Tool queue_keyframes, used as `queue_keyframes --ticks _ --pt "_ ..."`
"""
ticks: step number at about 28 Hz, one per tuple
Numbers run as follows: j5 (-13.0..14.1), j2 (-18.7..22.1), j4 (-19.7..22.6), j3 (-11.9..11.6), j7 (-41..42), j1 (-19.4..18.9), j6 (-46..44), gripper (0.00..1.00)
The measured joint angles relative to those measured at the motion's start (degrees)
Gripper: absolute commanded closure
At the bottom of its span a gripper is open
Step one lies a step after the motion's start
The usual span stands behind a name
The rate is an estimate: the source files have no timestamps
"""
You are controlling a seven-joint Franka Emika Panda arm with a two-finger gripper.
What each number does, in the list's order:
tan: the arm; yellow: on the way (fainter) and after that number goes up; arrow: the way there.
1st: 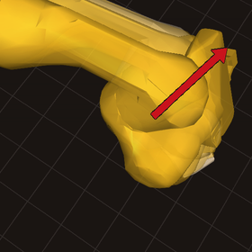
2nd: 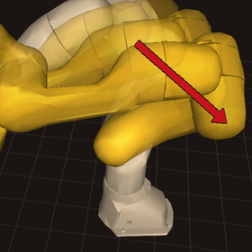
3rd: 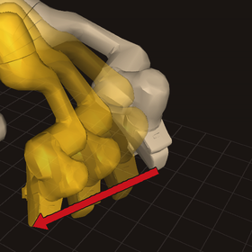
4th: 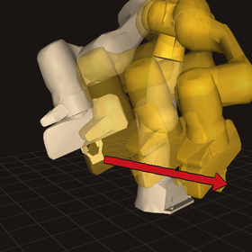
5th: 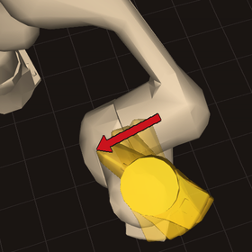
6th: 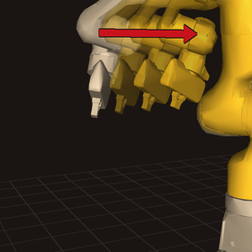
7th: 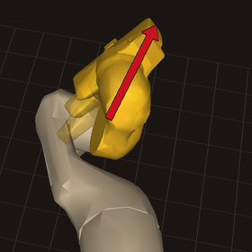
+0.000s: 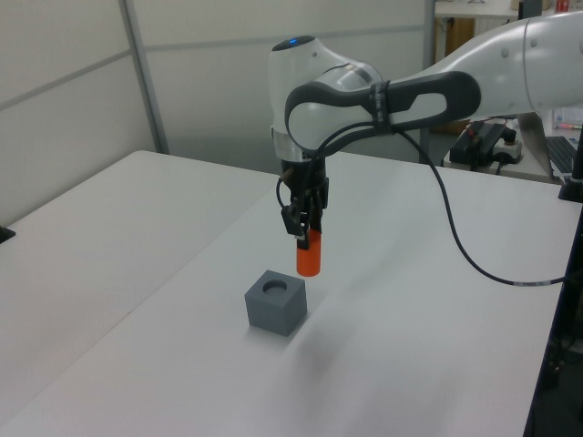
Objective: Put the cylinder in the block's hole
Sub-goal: 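Move the cylinder over the grey cube's hole and lower it in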
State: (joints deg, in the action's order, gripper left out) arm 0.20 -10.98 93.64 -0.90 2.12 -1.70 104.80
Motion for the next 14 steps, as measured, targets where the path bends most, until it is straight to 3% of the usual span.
queue_keyframes --ticks 14 --pt "0.0 -9.6 -7.4 0.0 -1.3 0.0 3.5 0.85"
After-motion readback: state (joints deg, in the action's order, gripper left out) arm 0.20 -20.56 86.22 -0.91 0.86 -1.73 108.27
